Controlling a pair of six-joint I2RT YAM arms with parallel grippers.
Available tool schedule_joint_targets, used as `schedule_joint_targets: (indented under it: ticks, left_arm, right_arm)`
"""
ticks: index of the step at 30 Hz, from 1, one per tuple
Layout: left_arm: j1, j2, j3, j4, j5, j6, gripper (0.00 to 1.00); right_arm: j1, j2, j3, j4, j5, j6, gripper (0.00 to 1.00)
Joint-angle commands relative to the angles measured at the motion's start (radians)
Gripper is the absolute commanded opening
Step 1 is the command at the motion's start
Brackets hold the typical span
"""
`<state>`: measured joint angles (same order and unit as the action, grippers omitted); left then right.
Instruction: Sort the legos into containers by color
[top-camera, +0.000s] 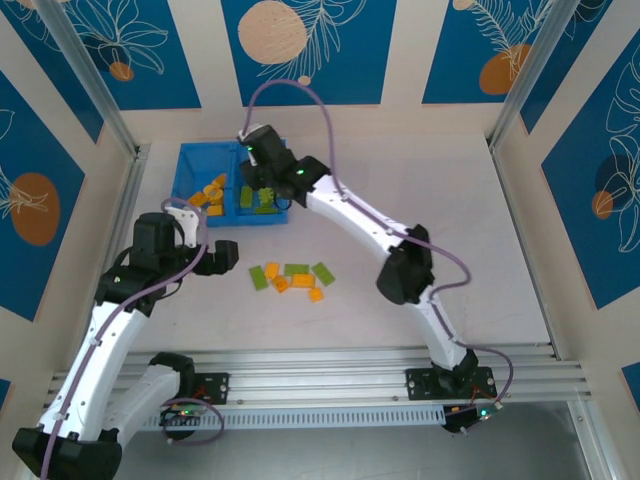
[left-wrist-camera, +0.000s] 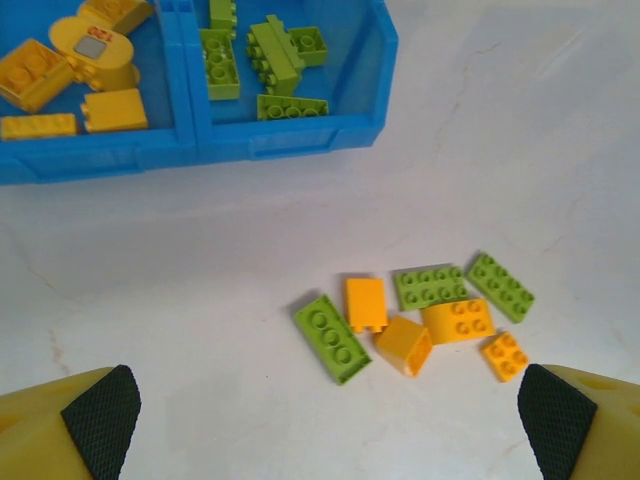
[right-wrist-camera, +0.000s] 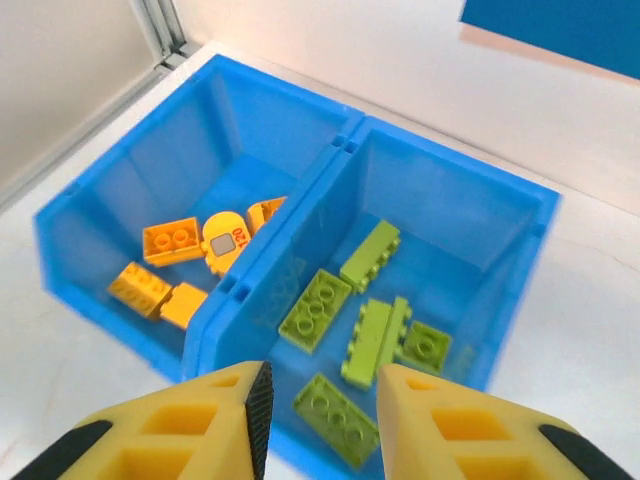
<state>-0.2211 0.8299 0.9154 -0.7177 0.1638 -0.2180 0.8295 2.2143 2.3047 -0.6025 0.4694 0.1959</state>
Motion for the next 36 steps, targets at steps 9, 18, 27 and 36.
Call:
schedule_joint_targets:
  ticks: [9, 18, 27, 36]
  left_arm:
    - [-0.236, 0.202, -0.038, 0.132, 0.012, -0.143, 1.00]
    - [-0.471, 0.613, 0.017, 0.191, -0.164, -0.035, 0.96]
    - [-0.483, 0.794, 0.037, 0.252, -0.176, 0.030, 0.73]
    - [-0.498, 0.847, -0.016, 0.269, -0.190, 0.039, 0.59]
  right_arm:
    - [-0.143, -0.761, -0.992, 0.181, -0.425, 0.223, 0.51]
    - [-0.153, -0.969, -1.314, 0.116, -0.403, 0.329, 0.54]
    - [-0.163, -0.970, -1.315, 0.109, -0.395, 0.328, 0.54]
    - [-0.162, -0.959, -1.324, 0.120, -0.435, 0.360, 0.54]
